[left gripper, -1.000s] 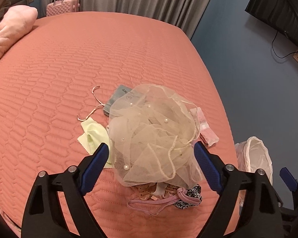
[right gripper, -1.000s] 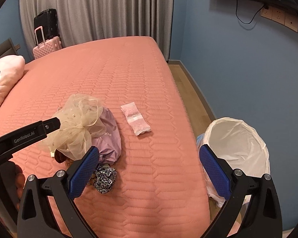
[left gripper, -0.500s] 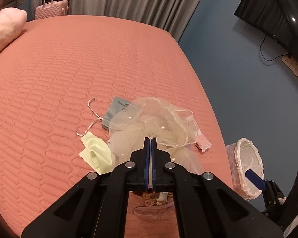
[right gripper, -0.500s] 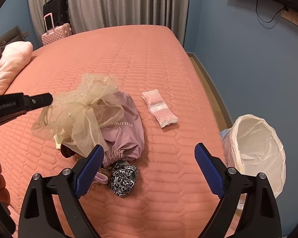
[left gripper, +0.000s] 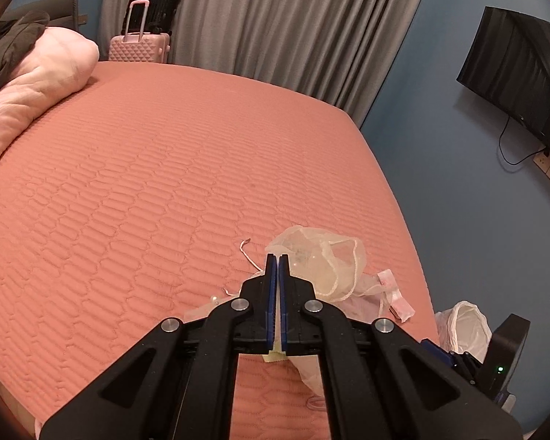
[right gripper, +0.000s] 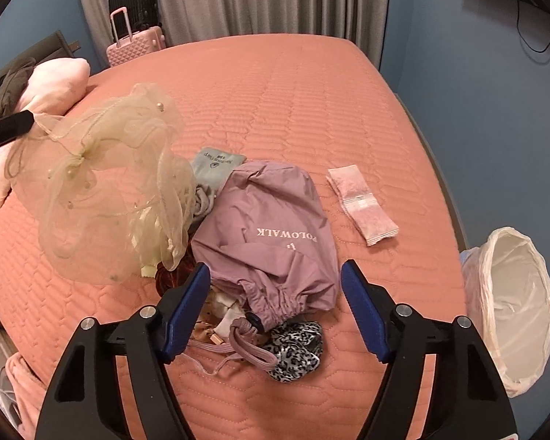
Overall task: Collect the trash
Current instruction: 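Reach the right tool to the lilac bag and close on it, then lift the lilac bag with the right tool and carry it to the bin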
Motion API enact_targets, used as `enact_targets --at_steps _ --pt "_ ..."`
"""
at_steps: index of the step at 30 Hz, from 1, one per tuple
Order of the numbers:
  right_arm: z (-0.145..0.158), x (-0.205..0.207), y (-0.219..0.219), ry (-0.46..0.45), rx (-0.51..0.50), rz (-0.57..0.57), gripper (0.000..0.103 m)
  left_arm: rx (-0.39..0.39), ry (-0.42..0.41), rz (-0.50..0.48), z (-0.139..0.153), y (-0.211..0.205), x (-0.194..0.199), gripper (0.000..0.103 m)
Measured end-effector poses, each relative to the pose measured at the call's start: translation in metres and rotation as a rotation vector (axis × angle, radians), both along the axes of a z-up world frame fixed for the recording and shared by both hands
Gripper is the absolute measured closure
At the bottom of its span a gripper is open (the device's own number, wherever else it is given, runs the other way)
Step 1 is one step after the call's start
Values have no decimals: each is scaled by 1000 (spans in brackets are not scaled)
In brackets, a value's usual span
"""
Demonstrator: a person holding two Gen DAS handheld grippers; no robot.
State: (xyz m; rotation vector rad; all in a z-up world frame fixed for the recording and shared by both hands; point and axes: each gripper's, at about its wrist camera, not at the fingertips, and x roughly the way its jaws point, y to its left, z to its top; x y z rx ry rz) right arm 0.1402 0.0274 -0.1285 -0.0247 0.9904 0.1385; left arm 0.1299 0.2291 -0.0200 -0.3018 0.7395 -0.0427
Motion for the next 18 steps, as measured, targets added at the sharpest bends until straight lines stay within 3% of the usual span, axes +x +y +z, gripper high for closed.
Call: enact_targets --at_steps 2,4,6,8,11,18 --pt "-11 4 4 40 8 16 54 3 5 -5 -3 -1 0 102" --pt "-20 7 7 65 0 22 62 7 9 -16 -3 -3 -2 102" --pt "-26 9 9 86 -14 32 77 10 11 -31 -4 -7 -2 102" --pt "-26 9 8 97 4 43 98 8 5 -45 0 -9 -4 102" --pt "-12 7 0 60 23 27 98 3 -10 -69 8 -17 -3 102" --pt "57 -3 -31 -74 65 -9 98 20 -102 -143 52 -52 -4 102"
